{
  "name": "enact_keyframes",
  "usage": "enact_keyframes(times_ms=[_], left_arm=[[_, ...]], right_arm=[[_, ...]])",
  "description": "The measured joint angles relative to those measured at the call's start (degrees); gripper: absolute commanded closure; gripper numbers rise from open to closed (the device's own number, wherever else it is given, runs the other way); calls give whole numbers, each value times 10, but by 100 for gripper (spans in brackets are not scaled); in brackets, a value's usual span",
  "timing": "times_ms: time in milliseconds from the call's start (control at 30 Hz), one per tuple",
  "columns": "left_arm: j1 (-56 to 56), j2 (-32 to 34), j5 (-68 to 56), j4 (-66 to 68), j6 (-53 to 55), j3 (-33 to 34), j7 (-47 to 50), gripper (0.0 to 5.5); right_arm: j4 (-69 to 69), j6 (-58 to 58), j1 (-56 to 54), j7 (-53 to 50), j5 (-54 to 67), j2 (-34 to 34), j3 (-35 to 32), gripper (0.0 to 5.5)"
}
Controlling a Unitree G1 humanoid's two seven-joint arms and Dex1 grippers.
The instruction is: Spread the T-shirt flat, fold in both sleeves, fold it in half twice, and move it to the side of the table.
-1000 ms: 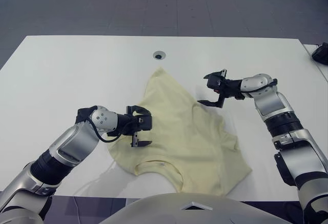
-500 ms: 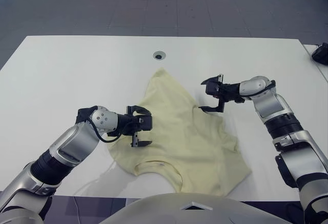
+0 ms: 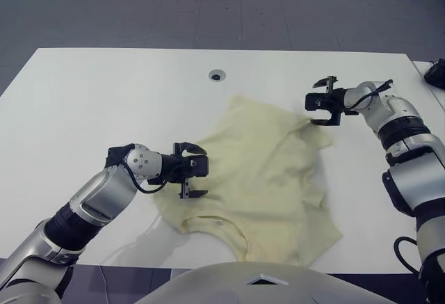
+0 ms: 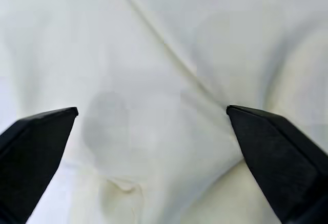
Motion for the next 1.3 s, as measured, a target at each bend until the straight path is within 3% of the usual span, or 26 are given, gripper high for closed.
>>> enact_keyframes(times_ms=[133, 233, 367, 500, 633, 800, 967, 1167, 1300], left_arm=[[2, -1, 1, -4, 4, 0, 3, 10], [3, -1, 1, -6, 6, 0, 3, 10], [11, -1, 2, -13, 6, 2, 10, 10], [19, 0, 1, -18, 8, 7, 15, 10], [14, -1, 0, -13, 11, 8, 14, 10], [2, -1, -4, 4, 10, 17, 0, 10], [-42, -11, -52, 6, 28, 74, -10, 10], [-118, -44, -81, 17, 42, 117, 5, 10], [-121, -65, -67, 62, 38, 121, 57, 10]], right_arm=[[32, -27, 0, -94, -24, 6, 5, 11], [27, -56, 3, -107, -6, 2, -24, 11], [-65, -65, 47, 16, 84, -46, -91, 11], [-208, -27, 147, 148, 129, -113, -112, 11], [-285, 17, 208, 175, 141, -129, -128, 11], [-272, 29, 215, 119, 129, -118, -135, 11], [-174, 7, 157, 51, 78, -91, -111, 11], [-27, -20, 76, -114, -8, -38, -68, 11], [-12, -48, 72, -204, -13, -37, -83, 11]])
